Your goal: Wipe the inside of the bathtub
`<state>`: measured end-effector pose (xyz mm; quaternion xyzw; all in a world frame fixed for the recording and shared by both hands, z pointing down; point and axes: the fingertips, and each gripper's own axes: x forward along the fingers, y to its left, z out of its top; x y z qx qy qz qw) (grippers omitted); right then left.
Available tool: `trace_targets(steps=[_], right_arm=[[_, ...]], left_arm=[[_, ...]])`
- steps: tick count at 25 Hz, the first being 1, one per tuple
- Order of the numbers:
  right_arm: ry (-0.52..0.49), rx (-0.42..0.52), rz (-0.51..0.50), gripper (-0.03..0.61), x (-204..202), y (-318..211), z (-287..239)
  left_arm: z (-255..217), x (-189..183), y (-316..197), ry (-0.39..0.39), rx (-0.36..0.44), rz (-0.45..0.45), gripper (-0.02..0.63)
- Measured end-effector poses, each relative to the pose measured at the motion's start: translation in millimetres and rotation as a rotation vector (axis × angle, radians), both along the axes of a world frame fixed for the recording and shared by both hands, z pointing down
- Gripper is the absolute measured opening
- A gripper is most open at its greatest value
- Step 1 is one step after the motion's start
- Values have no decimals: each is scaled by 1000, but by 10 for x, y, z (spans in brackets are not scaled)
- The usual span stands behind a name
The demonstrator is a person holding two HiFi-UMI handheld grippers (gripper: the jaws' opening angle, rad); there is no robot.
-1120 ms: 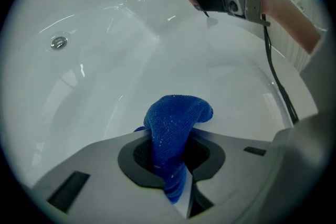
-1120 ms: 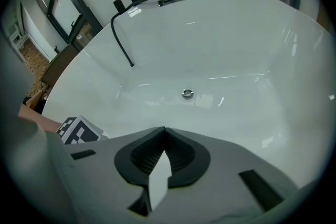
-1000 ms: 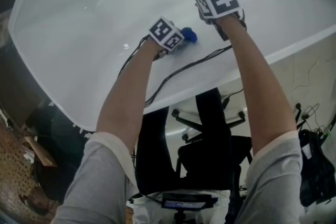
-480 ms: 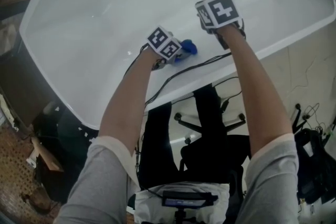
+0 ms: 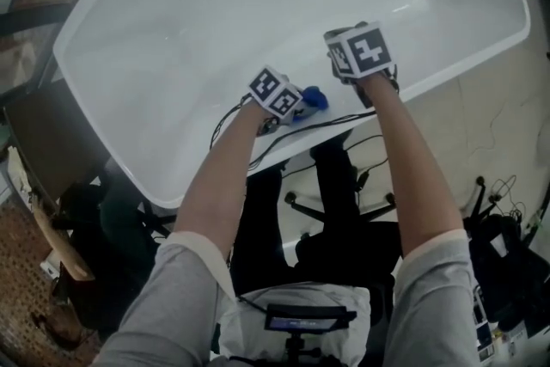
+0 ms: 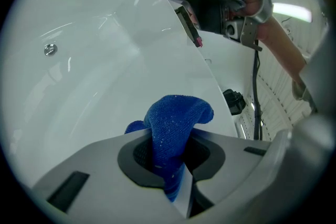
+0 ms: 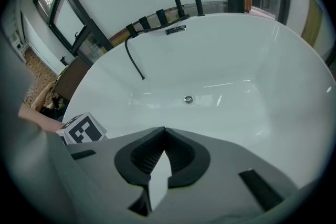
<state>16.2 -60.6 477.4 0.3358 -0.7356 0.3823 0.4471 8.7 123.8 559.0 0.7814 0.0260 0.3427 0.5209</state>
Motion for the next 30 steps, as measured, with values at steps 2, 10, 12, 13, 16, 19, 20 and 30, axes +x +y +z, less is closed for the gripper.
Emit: trace_targets(steps=[2, 10, 12, 13, 16, 19, 20, 30], right_arm=[[-3, 2, 7, 9, -5, 18, -112], [-21, 11, 52, 9, 43, 294, -556], [-28, 20, 64, 9, 87, 337, -653], [-35, 21, 71, 8, 117, 361, -700], [-52, 20, 88, 9, 234, 445, -812], [-52, 25, 75, 9, 318, 467, -930], [-54, 25, 73, 9, 359, 489, -977], [-173, 142, 69, 9, 516, 695, -1771]], left_arm=[[-100, -2, 7, -1, 9, -6, 75], [-493, -52, 189, -24, 40, -20, 77], [-564, -62, 210, -39, 59, -31, 77], [-600, -60, 223, -48, 68, -35, 77], [-726, -28, 267, -61, 87, -33, 77], [-894, 5, 280, -51, 84, -35, 77], [-960, 26, 298, -50, 86, -43, 77], [-1941, -333, 49, -186, 411, -409, 78]])
